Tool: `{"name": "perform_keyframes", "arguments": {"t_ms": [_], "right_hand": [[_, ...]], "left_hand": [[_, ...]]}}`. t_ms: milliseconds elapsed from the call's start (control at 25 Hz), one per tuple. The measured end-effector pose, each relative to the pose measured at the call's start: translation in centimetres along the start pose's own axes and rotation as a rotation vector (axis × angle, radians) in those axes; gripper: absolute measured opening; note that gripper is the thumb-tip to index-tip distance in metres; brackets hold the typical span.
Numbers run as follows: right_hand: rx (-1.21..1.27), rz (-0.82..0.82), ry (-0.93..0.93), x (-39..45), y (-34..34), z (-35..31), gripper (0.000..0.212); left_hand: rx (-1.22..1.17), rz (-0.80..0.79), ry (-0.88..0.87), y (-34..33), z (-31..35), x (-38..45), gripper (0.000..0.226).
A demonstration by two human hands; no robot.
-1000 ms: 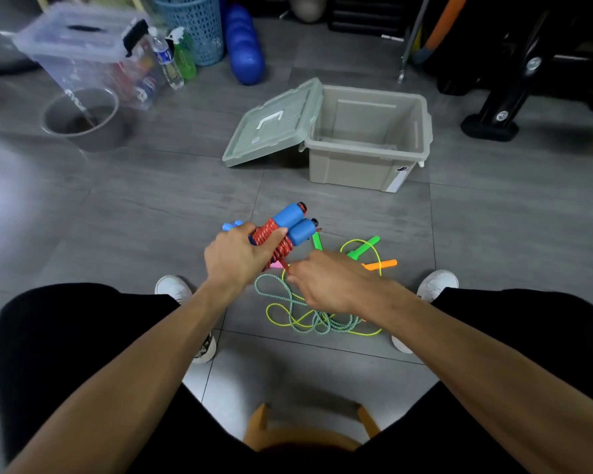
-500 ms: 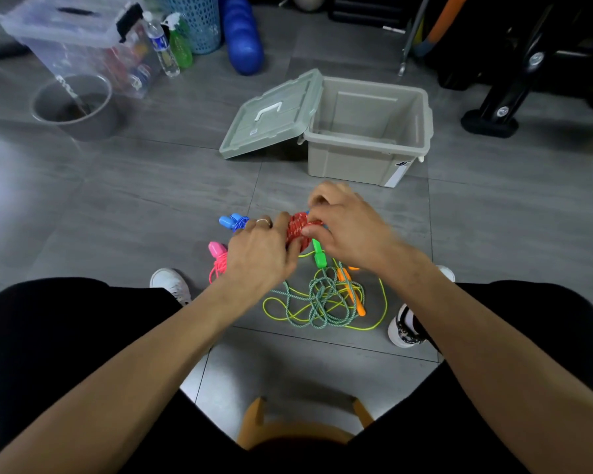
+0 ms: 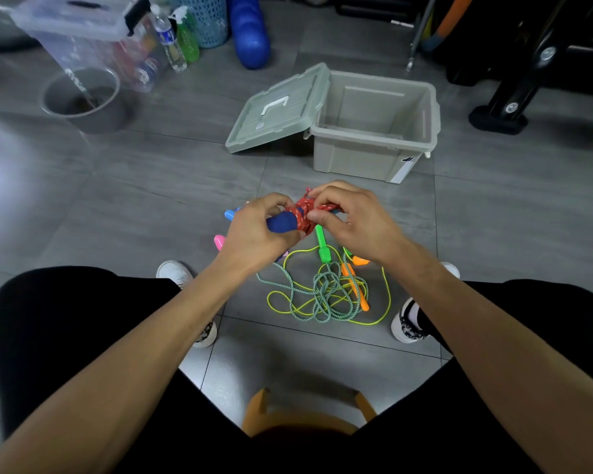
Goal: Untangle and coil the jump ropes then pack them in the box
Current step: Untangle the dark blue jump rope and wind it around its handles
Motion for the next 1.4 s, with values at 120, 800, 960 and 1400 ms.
{"name": "perform_keyframes", "arguments": {"t_ms": [120, 800, 960, 1400], "right_hand": [[-0.025, 0.026, -0.046, 0.1, 0.1, 0.4, 0.019], [0.076, 0.203, 0.17, -0.9, 1.9, -1.6, 0.013], [0.39, 0.225, -0.128, -1.0, 1.3, -0.6, 0.015], [0.029, 0.28, -0.036, -0.8, -0.1, -2.3, 0.017]], "left_hand": [[0.159, 0.117, -0.179, -0.1, 1.1, -0.6, 0.036], [-0.637, -0.079, 0.189, 0.4, 1.7, -0.3, 0.041], [-0.54, -0.11, 0.164, 0.5, 1.8, -0.6, 0.029], [-0.094, -0.075, 0.098, 0.2, 0.0, -0.3, 0.012]]}}
Point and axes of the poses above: each hand's wrist, its own x-axis towards the middle knuckle, its own y-axis out of the back of the hand, z = x × y, the point moved 7 cm from there along x, towards the middle knuckle, and after that the axes turned 1 degree about -y, right-handed, at the moved point
